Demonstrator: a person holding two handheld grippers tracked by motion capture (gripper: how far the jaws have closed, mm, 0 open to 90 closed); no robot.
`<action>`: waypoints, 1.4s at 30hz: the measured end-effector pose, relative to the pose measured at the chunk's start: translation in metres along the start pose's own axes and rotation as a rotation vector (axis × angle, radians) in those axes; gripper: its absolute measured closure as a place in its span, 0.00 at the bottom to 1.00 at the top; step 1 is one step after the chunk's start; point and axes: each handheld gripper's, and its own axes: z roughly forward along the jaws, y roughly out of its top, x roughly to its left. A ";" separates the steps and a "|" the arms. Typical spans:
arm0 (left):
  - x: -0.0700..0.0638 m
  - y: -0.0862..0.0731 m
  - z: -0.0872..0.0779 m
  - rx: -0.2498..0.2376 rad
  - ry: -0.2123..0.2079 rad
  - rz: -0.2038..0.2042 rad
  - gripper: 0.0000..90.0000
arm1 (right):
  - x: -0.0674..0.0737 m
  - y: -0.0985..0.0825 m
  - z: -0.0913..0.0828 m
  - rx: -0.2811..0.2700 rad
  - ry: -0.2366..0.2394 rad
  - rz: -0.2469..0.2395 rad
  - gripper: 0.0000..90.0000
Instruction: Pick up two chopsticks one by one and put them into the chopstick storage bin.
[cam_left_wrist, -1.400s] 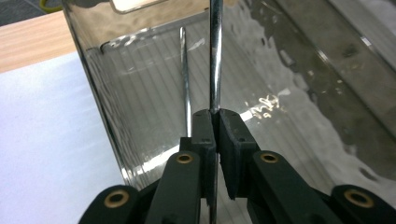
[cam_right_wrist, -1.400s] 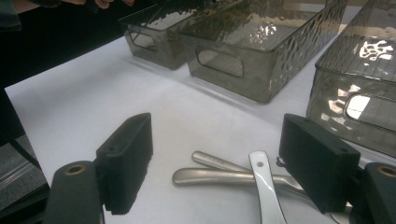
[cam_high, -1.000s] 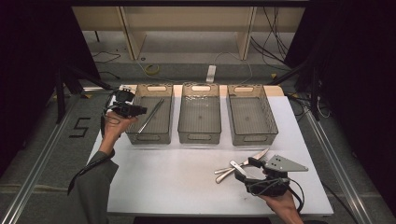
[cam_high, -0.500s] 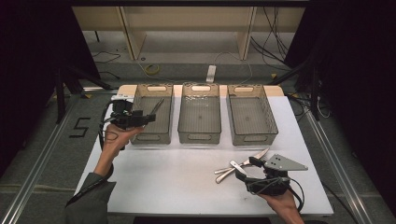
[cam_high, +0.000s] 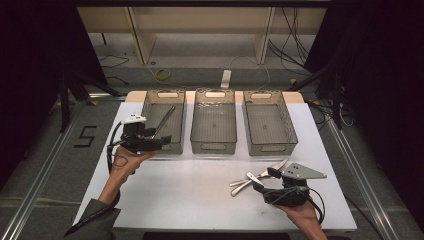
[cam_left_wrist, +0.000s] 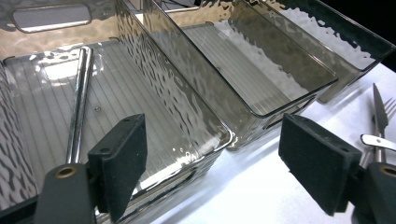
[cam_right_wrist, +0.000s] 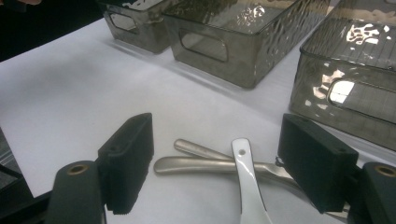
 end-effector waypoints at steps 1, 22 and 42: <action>-0.002 -0.002 0.000 -0.011 -0.001 -0.005 0.25 | -0.001 0.000 0.001 0.004 -0.003 -0.003 0.31; -0.034 -0.027 -0.012 -0.065 -0.076 0.053 0.22 | -0.024 0.000 0.021 0.182 -0.045 -0.034 0.32; -0.051 -0.048 -0.026 -0.047 -0.135 0.121 0.19 | -0.028 0.001 0.035 0.294 -0.017 -0.044 0.36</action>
